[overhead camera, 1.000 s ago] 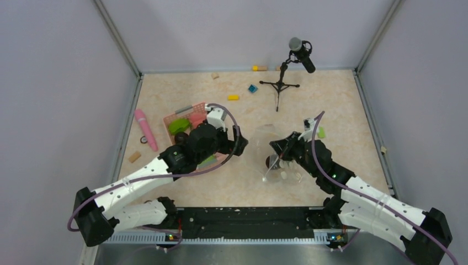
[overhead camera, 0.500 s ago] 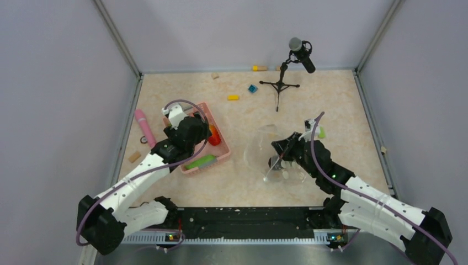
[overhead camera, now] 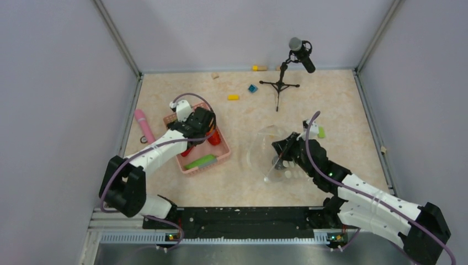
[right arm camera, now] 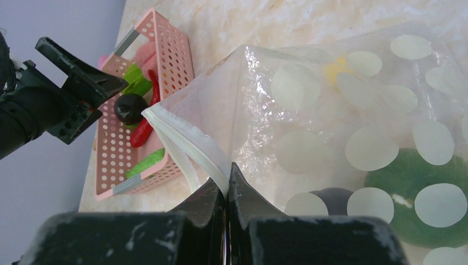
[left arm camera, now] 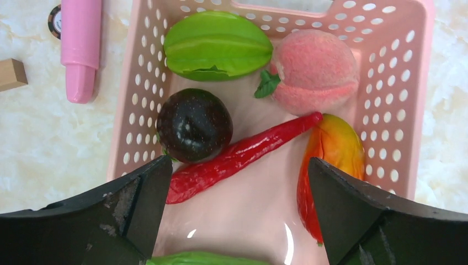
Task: Place the food in the zip-top bag and seal the zipper
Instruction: Pick up the fake fruit from the bin.
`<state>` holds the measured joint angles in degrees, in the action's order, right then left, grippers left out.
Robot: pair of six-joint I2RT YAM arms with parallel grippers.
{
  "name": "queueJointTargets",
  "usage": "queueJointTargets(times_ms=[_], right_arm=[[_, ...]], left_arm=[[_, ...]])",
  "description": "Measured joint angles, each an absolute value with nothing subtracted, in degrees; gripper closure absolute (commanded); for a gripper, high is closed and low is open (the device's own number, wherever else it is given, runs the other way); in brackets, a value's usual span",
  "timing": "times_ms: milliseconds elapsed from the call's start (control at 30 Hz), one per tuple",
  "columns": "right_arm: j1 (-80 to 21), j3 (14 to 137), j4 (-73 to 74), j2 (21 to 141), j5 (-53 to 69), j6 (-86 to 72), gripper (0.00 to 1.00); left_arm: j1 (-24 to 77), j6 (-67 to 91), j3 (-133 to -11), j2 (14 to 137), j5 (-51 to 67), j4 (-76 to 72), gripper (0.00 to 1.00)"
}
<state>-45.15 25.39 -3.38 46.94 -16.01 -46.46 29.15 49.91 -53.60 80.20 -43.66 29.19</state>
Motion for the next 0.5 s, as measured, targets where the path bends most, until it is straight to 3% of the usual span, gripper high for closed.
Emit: queueJointTargets(times_ms=[500], right_arm=[[-45.15,25.39,-2.31,45.58,-19.29,-46.02,1.00]], left_arm=[[23.44,49.17,-56.71,90.61,-42.72,30.26,0.06]])
